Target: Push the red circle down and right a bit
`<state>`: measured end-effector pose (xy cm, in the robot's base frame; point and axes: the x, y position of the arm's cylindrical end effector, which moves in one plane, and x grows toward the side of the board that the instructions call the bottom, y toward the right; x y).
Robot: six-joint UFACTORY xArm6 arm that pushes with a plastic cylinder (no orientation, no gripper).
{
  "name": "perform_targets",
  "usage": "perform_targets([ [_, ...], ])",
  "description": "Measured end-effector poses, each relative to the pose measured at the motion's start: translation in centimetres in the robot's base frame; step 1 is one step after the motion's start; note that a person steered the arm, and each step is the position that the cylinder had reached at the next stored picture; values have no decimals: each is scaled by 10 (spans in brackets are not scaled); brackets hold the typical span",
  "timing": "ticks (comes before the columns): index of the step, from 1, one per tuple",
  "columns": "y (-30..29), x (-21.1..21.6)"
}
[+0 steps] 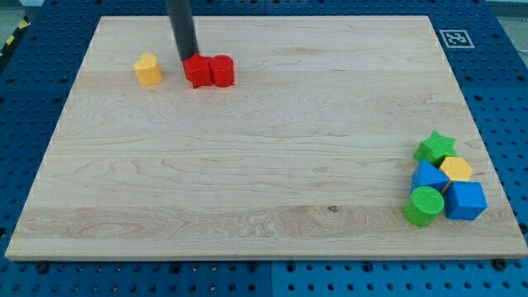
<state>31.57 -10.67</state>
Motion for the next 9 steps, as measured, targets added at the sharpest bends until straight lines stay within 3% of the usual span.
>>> perform_targets([
  [2, 90, 63],
  [4, 91, 47],
  [6, 22, 22],
  [9, 46, 131],
])
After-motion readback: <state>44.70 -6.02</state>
